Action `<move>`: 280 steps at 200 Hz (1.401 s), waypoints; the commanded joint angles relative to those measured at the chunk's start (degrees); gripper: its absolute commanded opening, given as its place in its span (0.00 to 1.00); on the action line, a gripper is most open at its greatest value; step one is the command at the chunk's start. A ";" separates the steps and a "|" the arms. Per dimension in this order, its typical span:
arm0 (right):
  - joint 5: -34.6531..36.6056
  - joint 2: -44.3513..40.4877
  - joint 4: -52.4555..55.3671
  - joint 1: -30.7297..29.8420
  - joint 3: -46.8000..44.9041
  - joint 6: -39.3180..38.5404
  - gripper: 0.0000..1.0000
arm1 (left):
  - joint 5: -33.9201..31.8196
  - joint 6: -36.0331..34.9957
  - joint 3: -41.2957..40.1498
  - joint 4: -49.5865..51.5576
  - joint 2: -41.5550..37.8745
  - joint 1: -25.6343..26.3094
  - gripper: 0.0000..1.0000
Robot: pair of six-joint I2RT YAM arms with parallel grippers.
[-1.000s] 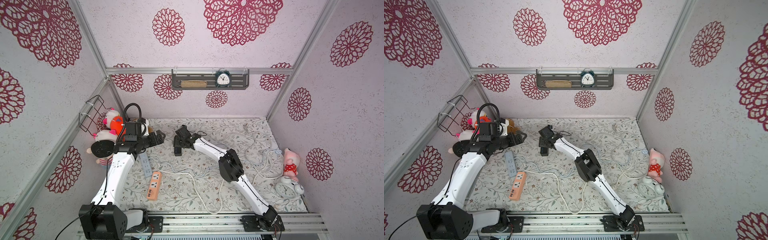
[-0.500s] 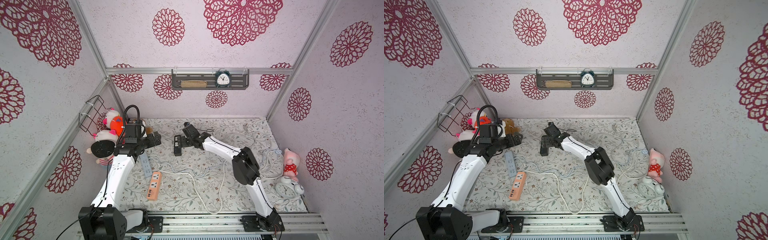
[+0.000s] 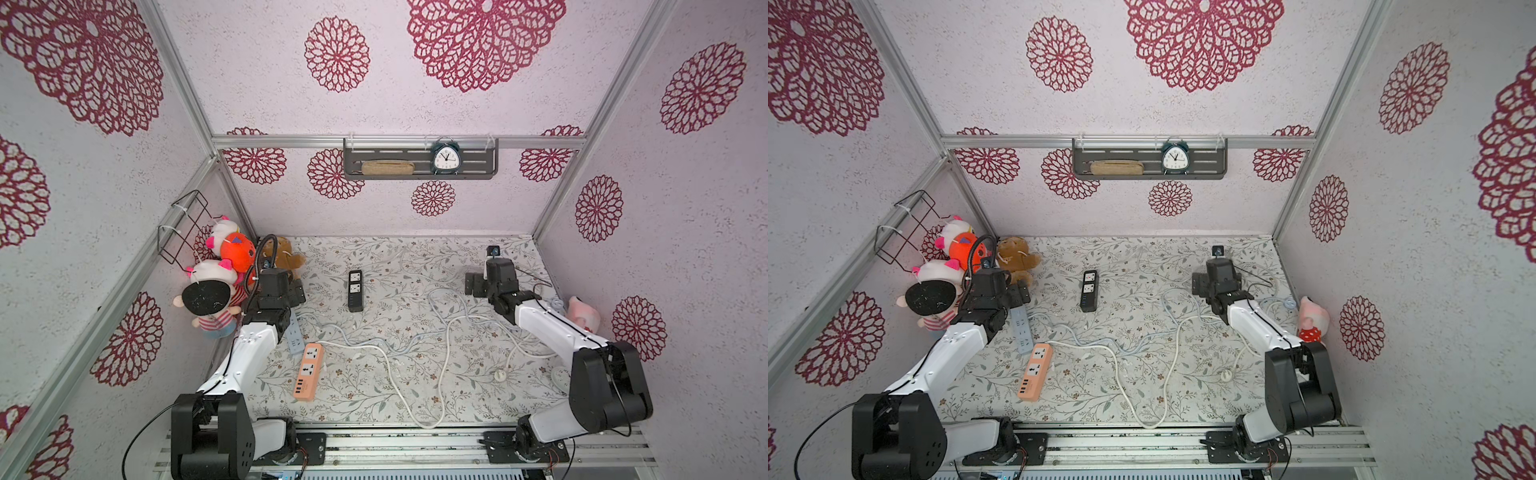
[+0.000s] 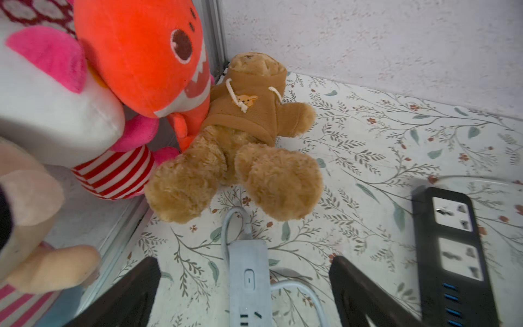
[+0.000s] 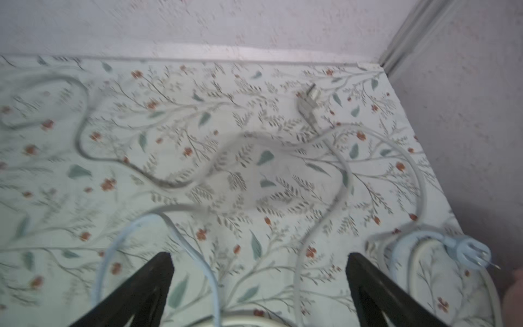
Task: Unwrap the cord wrapped around the power strip
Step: Reset both arms
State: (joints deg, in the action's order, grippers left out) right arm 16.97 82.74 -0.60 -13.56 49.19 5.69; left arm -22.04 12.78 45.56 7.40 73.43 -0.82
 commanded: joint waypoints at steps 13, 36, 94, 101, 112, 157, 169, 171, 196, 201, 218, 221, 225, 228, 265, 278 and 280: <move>2.13 -5.64 -14.11 4.76 -10.87 -3.53 0.99 | -1.48 -5.19 -5.70 -15.65 -0.13 -1.65 0.97; 1.25 -5.40 -22.20 6.33 -17.41 -3.39 0.99 | 1.03 -4.63 -11.35 -25.56 -0.08 -3.31 0.98; -1.98 -1.07 -46.58 7.26 -26.90 -6.00 0.99 | 4.55 -0.37 -21.79 -48.31 5.79 -7.60 0.97; -1.82 -0.72 -48.21 7.23 -27.21 -7.05 0.99 | 4.79 -0.53 -22.09 -49.82 6.42 -7.85 0.97; -1.53 0.14 -51.70 7.56 -28.14 -8.13 0.99 | 5.87 -0.47 -21.86 -50.29 7.80 -8.22 0.97; -6.51 3.19 -63.16 10.74 -32.89 -6.35 0.99 | 7.54 -1.87 -22.29 -57.74 14.30 -7.44 0.98; -7.36 5.76 -68.52 12.11 -34.28 -5.04 0.99 | 7.60 -2.31 -23.01 -60.25 15.26 -7.29 0.97; -7.25 5.28 -66.98 12.23 -34.10 -4.89 0.99 | 7.58 -2.42 -23.05 -60.83 15.35 -7.27 0.97; -7.87 5.47 -66.90 12.60 -33.86 -4.71 0.99 | 7.22 -2.35 -22.53 -59.46 15.44 -7.13 0.97; -7.80 5.36 -66.54 12.59 -33.79 -4.65 0.99 | 7.11 -2.40 -22.53 -59.71 15.50 -7.12 0.97; -7.87 5.00 -66.04 12.71 -33.84 -4.70 0.99 | 7.03 -2.40 -22.45 -59.35 15.39 -7.09 0.97; -7.76 4.75 -65.76 12.73 -33.89 -4.77 0.99 | 7.01 -2.40 -22.45 -59.40 15.40 -7.09 0.97; -7.74 5.04 -66.66 12.69 -34.08 -4.82 0.99 | 7.01 -2.40 -22.53 -59.49 15.37 -7.09 0.97; -7.82 5.26 -67.20 12.69 -34.07 -4.80 0.99 | 7.02 -2.45 -22.53 -59.48 15.39 -7.05 0.97; -7.74 5.03 -66.37 12.64 -33.93 -4.89 0.99 | 5.82 -2.68 -22.63 -59.64 15.29 -6.44 0.97; -7.74 5.15 -66.56 12.62 -33.96 -4.89 0.99 | 4.64 -3.18 -22.45 -59.53 15.43 -5.87 0.97; -7.74 5.04 -66.38 12.62 -33.98 -4.83 0.99 | 4.58 -3.19 -22.40 -59.54 15.43 -5.82 0.97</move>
State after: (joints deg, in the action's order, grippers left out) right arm 9.76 88.49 -64.71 -1.10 15.05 0.05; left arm -15.75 10.52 23.07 -50.35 88.44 -7.75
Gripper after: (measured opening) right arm 0.989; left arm 0.975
